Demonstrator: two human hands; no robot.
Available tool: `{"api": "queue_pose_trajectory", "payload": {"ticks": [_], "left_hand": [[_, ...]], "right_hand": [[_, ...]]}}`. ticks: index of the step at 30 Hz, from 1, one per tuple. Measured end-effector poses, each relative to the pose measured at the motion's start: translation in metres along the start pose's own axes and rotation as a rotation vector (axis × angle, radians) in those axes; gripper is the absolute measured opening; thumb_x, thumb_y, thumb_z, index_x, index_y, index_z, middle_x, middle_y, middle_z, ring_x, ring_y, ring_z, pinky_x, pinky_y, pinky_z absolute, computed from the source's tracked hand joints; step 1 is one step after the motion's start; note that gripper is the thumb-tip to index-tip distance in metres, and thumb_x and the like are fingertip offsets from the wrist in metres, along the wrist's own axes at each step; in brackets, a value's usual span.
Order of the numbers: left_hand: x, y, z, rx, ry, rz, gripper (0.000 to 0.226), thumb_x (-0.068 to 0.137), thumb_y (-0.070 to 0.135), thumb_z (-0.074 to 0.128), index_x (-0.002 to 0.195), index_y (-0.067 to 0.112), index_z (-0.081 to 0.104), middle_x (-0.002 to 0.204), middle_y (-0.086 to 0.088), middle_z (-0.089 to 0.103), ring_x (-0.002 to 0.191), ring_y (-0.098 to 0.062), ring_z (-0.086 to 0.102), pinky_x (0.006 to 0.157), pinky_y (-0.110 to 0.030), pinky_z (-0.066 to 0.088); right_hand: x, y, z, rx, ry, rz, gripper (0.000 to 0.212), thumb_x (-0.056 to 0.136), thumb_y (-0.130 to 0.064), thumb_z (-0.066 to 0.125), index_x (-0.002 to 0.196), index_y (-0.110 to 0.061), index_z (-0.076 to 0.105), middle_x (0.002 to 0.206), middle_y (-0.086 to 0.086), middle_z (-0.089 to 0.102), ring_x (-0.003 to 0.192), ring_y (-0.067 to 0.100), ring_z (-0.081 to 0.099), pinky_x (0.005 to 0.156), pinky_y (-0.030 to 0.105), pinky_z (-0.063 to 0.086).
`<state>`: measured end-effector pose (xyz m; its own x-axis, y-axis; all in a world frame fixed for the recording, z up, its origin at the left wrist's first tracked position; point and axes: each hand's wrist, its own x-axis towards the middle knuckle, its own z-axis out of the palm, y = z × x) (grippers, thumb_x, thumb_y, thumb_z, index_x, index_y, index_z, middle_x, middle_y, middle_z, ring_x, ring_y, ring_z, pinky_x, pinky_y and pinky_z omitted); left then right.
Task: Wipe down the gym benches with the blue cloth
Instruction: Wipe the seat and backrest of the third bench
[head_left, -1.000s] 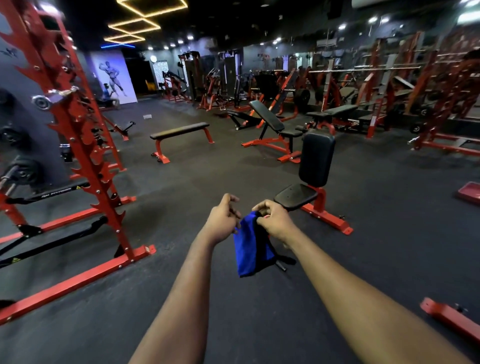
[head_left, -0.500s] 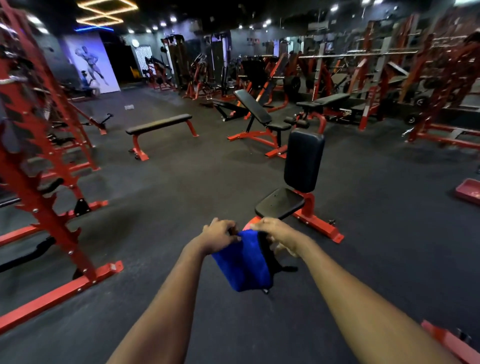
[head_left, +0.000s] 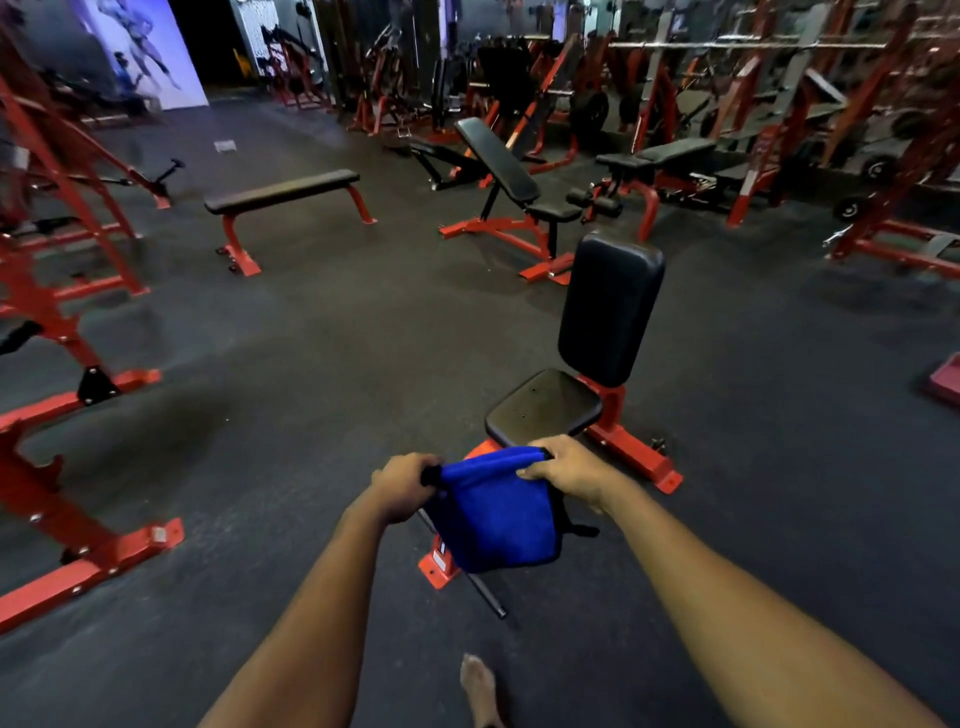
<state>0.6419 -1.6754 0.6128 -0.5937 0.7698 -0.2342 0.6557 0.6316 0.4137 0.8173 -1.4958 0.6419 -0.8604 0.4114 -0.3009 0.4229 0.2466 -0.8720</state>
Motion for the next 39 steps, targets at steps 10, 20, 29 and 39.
{"api": "queue_pose_trajectory", "payload": {"ticks": [10,20,29,39], "left_hand": [[0.234,-0.032,0.051,-0.406,0.096,-0.099,0.042,0.085,0.002,0.066,0.127,-0.002,0.058,0.128,-0.017,0.062,0.12,-0.029,0.058,0.097,-0.025,0.039],[0.356,-0.064,0.139,-0.457,0.105,-0.327,0.027,0.091,0.009,0.062,0.117,0.0,0.06,0.124,-0.017,0.064,0.116,-0.033,0.06,0.094,-0.036,0.047],[0.442,-0.091,0.291,-0.399,0.182,-0.442,0.035,0.096,0.016,0.056,0.13,0.007,0.057,0.13,-0.012,0.061,0.118,-0.03,0.057,0.1,-0.039,0.045],[0.546,-0.165,0.365,-0.295,0.183,-0.672,0.058,0.103,0.051,0.025,0.122,0.009,0.059,0.126,-0.022,0.061,0.117,-0.039,0.055,0.099,-0.046,0.044]], "right_hand": [[0.224,0.082,-0.051,-0.09,0.22,0.129,0.04,0.085,-0.002,0.067,0.115,-0.027,0.075,0.112,-0.007,0.073,0.11,0.009,0.064,0.092,0.021,0.047],[0.379,0.184,-0.081,-0.471,0.156,-0.135,0.049,0.079,-0.014,0.073,0.127,-0.021,0.068,0.133,0.0,0.064,0.126,0.016,0.058,0.11,0.027,0.038],[0.508,0.325,-0.037,-0.954,-0.2,-0.123,0.075,0.09,-0.067,0.048,0.155,-0.044,0.019,0.167,-0.005,0.0,0.153,0.023,-0.003,0.117,0.059,0.009],[0.543,0.39,-0.007,-1.101,0.109,-0.404,0.069,0.093,-0.072,0.022,0.155,-0.043,0.015,0.167,-0.002,0.009,0.153,0.026,0.009,0.11,0.067,0.019]]}}
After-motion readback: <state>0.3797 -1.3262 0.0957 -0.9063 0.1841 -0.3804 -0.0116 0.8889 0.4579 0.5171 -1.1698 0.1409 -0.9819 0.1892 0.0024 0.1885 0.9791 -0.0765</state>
